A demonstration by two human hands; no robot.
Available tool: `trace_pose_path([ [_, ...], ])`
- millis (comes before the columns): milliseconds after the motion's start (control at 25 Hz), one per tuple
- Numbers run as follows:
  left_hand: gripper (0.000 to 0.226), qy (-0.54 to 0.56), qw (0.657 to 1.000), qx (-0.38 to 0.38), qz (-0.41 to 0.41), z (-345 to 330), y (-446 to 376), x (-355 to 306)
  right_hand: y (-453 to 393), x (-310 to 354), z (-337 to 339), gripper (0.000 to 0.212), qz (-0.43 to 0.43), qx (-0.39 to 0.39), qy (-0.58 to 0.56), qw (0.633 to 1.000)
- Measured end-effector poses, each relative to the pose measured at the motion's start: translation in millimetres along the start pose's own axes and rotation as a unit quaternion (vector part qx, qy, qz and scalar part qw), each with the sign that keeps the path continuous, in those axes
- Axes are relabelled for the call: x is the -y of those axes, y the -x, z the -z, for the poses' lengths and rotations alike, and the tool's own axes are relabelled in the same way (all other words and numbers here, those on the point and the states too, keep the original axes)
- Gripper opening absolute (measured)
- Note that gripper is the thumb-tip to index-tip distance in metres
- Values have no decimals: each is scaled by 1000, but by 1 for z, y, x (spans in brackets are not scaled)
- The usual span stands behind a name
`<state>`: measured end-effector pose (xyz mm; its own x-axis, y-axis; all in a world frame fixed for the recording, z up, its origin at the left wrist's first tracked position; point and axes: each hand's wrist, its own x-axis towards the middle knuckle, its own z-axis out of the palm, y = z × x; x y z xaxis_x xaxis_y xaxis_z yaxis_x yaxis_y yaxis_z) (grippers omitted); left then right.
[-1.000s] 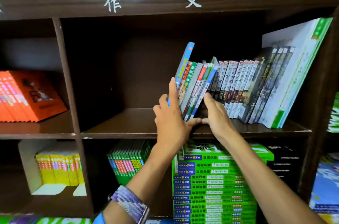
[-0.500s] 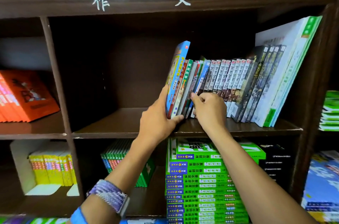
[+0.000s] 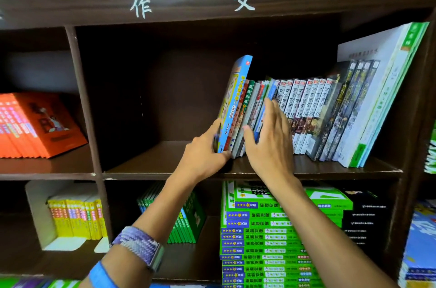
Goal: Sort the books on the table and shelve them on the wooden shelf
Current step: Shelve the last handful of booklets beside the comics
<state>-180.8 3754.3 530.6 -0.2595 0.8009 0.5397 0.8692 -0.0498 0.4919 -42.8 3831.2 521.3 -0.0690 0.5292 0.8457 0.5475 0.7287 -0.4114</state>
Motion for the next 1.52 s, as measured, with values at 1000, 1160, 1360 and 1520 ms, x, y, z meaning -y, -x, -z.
trace_pose_path([
  [1000, 44, 12, 990, -128, 53, -20, 4, 0, 8, -1, -7, 22, 158, 42, 156, 974],
  [1160, 39, 2, 990, -130, 63, -23, 4, -4, 7, -2, -7, 18, 169, 84, 107, 976],
  [1360, 40, -39, 992, -107, 59, -21, 5, -6, -1, -6, -3, 20, 29, 202, -32, 978],
  [1520, 43, -27, 994, -98, 48, -19, 7, -3, 1, -5, -6, 7, 31, 253, 20, 967],
])
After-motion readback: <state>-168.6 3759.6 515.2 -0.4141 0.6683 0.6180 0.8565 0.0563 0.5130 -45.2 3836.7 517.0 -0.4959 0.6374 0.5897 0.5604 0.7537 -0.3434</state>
